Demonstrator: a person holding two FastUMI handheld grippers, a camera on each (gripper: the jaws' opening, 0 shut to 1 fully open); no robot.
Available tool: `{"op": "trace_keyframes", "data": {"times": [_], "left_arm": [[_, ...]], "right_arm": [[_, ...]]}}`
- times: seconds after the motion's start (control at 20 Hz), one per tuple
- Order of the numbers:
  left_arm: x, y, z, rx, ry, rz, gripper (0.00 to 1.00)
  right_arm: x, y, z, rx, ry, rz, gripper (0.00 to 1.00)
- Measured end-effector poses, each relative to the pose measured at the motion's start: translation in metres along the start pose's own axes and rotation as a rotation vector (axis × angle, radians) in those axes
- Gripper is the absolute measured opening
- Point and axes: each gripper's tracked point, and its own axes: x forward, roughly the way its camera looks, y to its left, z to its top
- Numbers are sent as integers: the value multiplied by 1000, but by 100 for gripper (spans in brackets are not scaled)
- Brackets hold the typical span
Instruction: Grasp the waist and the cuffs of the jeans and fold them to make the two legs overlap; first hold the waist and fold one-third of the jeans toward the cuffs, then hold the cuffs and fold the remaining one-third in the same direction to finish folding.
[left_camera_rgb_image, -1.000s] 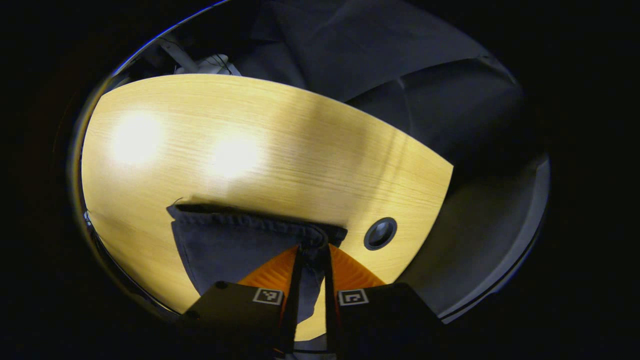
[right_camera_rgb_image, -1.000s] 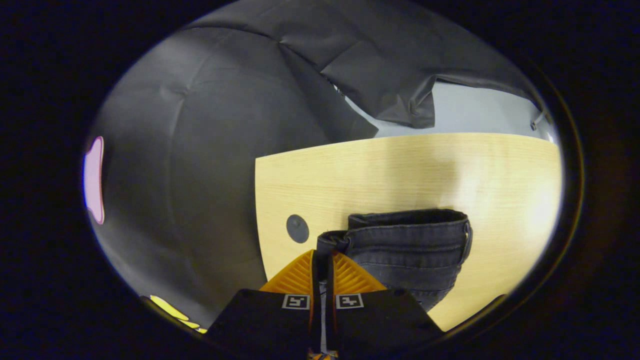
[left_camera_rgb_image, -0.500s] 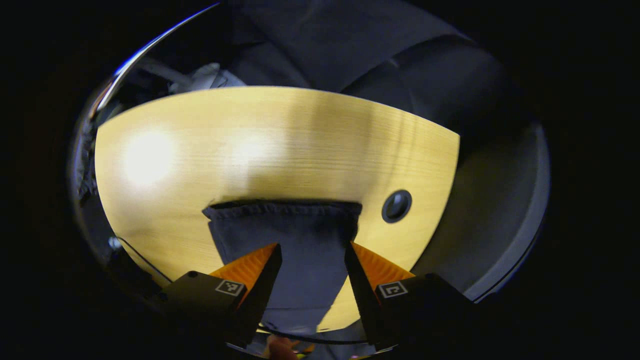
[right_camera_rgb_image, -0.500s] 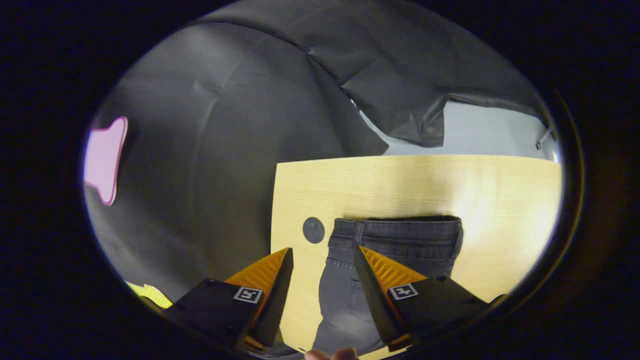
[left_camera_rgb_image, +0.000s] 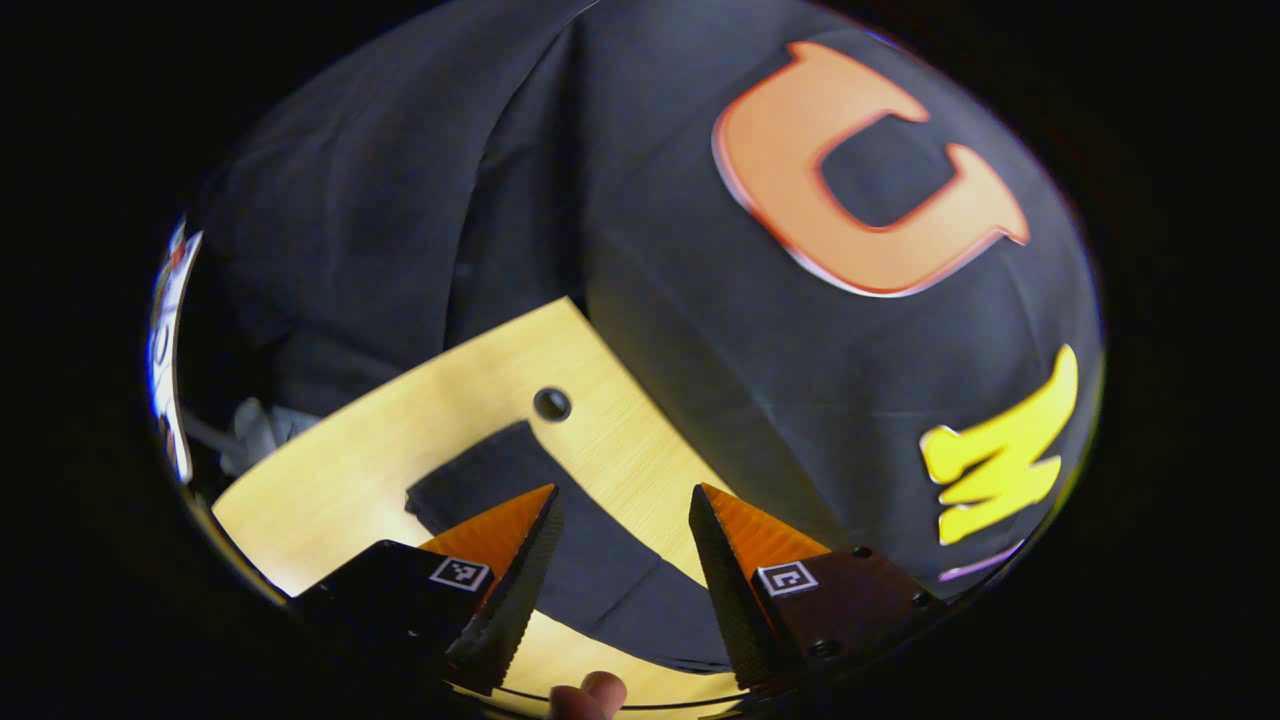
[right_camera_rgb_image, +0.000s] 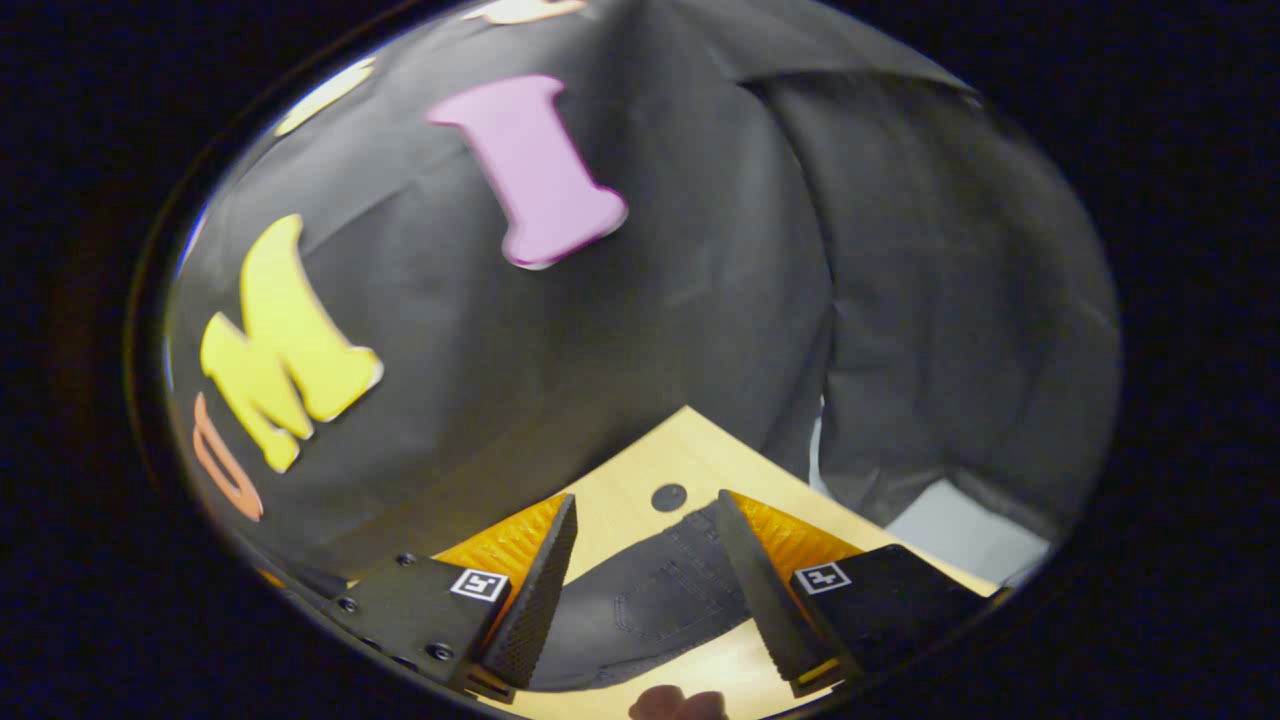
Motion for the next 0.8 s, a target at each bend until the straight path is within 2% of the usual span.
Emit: {"op": "trace_keyframes", "data": {"times": [0.1,0.15,0.2,0.25,0.4,0.5,0.55,0.6,0.65,0.7,0.8], "left_arm": [[-26,-8,2,144,-152,-28,82],[-37,-19,-5,175,-198,-64,82],[-47,-24,-16,204,-227,-106,82],[-62,-25,-28,238,-251,-134,82],[-92,-15,-70,351,-331,-158,82],[-106,-11,-102,413,-361,-165,83],[-110,-10,-115,422,-366,-167,82],[-115,-11,-124,435,-373,-179,84],[-118,-10,-131,456,-385,-176,99],[-119,-10,-138,477,-398,-171,91],[-122,-12,-152,499,-417,-176,94]], "right_arm": [[-27,17,-3,-97,-71,37,88],[-36,20,-12,-118,-87,52,82],[-47,21,-22,-131,-98,72,83],[-64,22,-34,-148,-95,85,90],[-104,16,-72,-188,-53,118,87],[-108,-4,-97,-174,-11,85,97],[-107,-17,-107,-162,10,60,99],[-107,-27,-116,-153,25,46,97],[-105,-37,-120,-158,29,27,97],[-103,-45,-125,-175,24,14,96],[-99,-48,-127,-204,0,1,98]]}}
